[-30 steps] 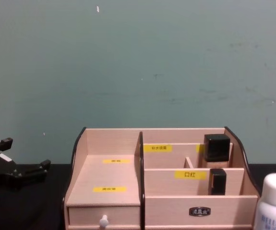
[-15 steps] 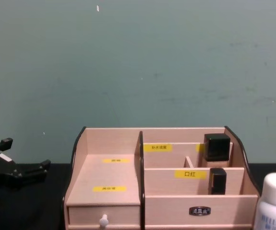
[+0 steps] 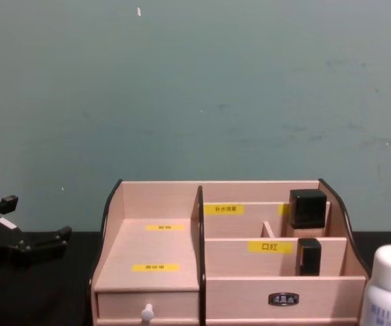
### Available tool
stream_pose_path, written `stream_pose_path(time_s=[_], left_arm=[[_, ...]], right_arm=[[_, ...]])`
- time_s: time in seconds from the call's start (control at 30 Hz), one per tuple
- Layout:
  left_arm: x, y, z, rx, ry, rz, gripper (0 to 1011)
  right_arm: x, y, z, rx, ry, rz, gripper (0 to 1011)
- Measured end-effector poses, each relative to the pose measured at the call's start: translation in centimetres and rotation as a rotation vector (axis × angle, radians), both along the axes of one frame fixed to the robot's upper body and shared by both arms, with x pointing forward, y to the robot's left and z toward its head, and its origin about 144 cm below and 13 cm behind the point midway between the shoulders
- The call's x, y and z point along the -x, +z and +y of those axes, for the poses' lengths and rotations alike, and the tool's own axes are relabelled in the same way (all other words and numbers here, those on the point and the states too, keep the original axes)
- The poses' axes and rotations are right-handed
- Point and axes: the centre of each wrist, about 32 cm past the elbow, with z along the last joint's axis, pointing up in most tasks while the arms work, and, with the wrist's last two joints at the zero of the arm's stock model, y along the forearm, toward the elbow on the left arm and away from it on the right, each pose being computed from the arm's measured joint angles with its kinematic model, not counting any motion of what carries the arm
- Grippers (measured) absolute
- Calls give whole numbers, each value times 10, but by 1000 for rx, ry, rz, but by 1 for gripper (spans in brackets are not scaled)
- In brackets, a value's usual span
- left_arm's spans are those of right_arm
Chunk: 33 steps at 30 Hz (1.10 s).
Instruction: Pick up the facial cleanser and watermelon frost from the table and place them into the tiered storage box.
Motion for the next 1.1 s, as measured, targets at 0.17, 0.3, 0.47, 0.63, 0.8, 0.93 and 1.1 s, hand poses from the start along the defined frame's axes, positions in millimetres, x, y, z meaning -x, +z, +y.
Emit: stream_pose_path(time_s=[0.17, 0.3, 0.47, 0.63, 0.8, 0.93, 1.1], left_arm=[[0, 0, 0, 0, 0, 0, 1001], [0, 0, 0, 0, 0, 0, 1001], [0, 0, 0, 0, 0, 0, 1001], [0, 0, 0, 0, 0, 0, 1001], [0, 0, 0, 0, 0, 0, 1001], [0, 0, 0, 0, 0, 0, 1001], [0, 0, 0, 0, 0, 0, 1001]], right_arm=[[8, 6, -9, -28, 20, 8, 1000], [21, 18, -16, -54, 57, -7, 1000], [37, 30, -19, -82, 99, -26, 1000], [60, 43, -20, -102, 158, -54, 1000], [79, 52, -18, -144, 217, -51, 1002], [94, 56, -15, -160, 263, -40, 1002], [111, 56, -12, -189, 320, 11, 1000]])
